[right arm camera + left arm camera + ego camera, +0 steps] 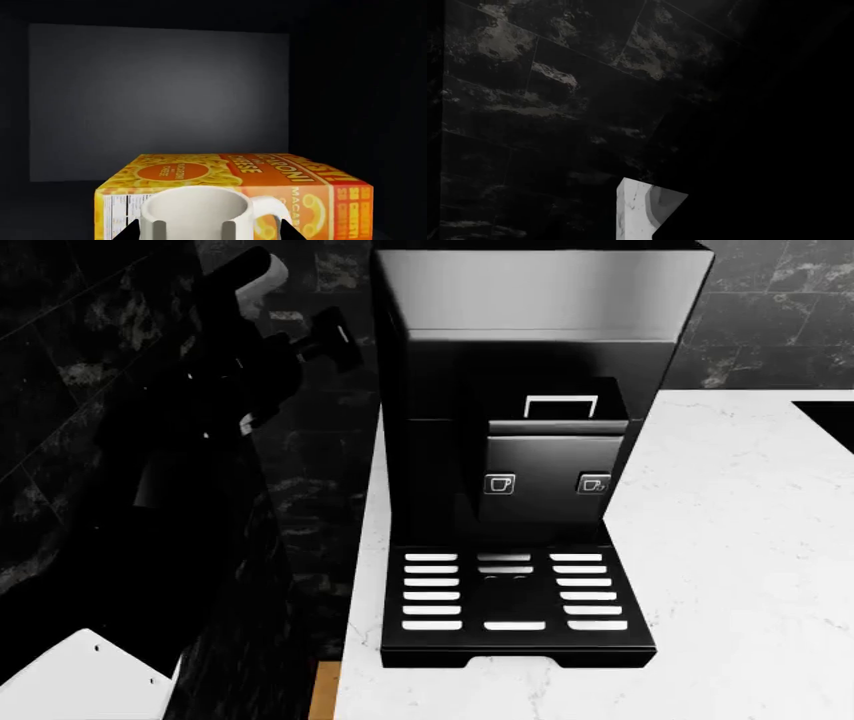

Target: Pick the mug from the cabinet, place it under the coffee machine dispenser, and press the start button.

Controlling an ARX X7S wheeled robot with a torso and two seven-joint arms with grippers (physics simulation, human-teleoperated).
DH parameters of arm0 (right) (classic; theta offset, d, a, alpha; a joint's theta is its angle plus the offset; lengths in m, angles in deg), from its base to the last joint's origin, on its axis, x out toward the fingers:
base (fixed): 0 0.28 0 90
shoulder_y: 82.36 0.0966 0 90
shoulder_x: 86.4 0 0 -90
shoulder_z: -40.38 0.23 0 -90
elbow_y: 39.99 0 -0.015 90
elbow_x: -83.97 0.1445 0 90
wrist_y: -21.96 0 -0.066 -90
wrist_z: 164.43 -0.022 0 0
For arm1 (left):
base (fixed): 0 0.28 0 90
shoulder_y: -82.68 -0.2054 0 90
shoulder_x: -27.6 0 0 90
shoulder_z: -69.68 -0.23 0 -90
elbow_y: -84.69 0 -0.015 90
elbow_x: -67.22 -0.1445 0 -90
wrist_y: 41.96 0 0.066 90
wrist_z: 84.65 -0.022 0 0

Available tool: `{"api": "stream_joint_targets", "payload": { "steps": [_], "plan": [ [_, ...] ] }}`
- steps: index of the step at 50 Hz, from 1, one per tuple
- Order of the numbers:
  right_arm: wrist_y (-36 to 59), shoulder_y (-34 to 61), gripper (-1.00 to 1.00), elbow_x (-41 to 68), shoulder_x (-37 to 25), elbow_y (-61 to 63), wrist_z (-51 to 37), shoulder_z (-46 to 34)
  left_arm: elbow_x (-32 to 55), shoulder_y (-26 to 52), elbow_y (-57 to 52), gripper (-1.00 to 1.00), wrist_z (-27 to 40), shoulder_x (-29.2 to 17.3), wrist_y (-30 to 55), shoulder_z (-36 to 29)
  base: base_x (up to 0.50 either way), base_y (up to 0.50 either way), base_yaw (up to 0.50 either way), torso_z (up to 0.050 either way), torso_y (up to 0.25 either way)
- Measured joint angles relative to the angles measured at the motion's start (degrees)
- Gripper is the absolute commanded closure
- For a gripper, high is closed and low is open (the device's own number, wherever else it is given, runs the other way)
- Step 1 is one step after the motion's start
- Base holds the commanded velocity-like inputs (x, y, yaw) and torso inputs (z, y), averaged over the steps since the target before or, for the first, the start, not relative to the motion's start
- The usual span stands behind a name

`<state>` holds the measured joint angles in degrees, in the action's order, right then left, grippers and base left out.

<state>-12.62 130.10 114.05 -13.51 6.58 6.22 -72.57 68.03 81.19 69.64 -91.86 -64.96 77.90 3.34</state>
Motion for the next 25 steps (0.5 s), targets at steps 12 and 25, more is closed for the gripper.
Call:
{"api": "stream_joint_targets", "payload": {
  "steps": [12, 25],
  "plan": [
    [2.04, 0.58, 1.0, -2.07, 0.93, -0.12, 0.26, 1.08, 0.0, 0.43, 0.01, -1.0, 0.22, -0.23, 0.05, 0.43, 0.0, 0.0, 0.0, 0.0, 0.0],
    [2.77, 0.2, 1.0, -1.98, 0.75, 1.0, -0.96, 2.25, -0.11, 0.82, 0.0, -1.0, 0.35, -0.25, 0.0, 0.64, 0.0, 0.0, 0.0, 0.0, 0.0]
  ]
}}
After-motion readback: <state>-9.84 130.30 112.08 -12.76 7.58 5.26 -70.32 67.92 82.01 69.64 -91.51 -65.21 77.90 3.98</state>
